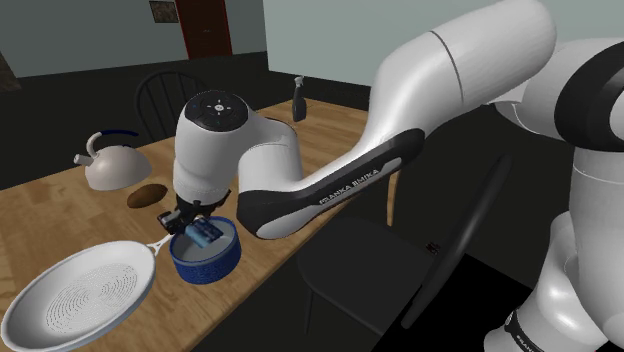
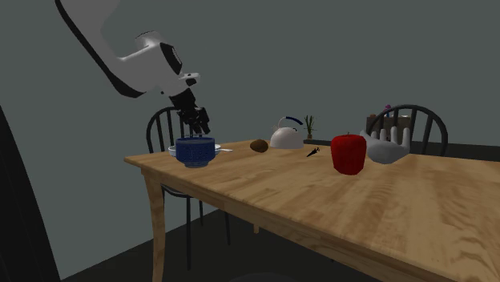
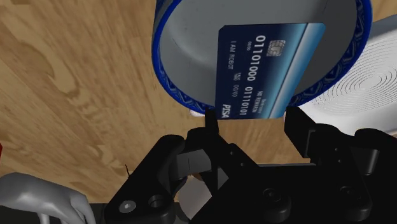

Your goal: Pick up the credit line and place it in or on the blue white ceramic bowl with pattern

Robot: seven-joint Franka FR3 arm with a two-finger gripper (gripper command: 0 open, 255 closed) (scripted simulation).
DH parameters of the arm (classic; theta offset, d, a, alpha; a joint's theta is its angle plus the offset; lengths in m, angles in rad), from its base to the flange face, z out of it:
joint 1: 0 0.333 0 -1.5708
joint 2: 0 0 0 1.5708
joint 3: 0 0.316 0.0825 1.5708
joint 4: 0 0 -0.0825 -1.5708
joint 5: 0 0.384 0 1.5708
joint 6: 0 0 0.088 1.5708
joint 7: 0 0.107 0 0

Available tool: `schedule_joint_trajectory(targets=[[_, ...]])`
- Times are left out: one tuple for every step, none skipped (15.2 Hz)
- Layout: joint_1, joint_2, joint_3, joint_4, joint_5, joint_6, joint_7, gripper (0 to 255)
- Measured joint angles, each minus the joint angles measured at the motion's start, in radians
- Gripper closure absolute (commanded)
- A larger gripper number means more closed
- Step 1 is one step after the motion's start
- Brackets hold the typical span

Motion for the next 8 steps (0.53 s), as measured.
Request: schedule_joint_trajectory(targets=[[0.003, 0.008, -0.004, -0.002, -0.008, 0.008, 0.008, 255], [0.003, 0.011, -0.006, -0.006, -0.014, 0.015, 0.013, 255], [0.004, 0.016, -0.008, -0.004, -0.017, 0.018, 0.016, 255], [0.005, 0.017, -0.009, -0.007, -0.020, 0.021, 0.019, 255], [0.005, 0.017, -0.009, -0.008, -0.021, 0.023, 0.021, 255], [0.005, 0.017, -0.010, -0.009, -0.021, 0.023, 0.021, 255], [0.005, 0.017, -0.010, -0.009, -0.022, 0.024, 0.022, 255], [0.005, 0.017, -0.010, -0.009, -0.022, 0.024, 0.022, 255]])
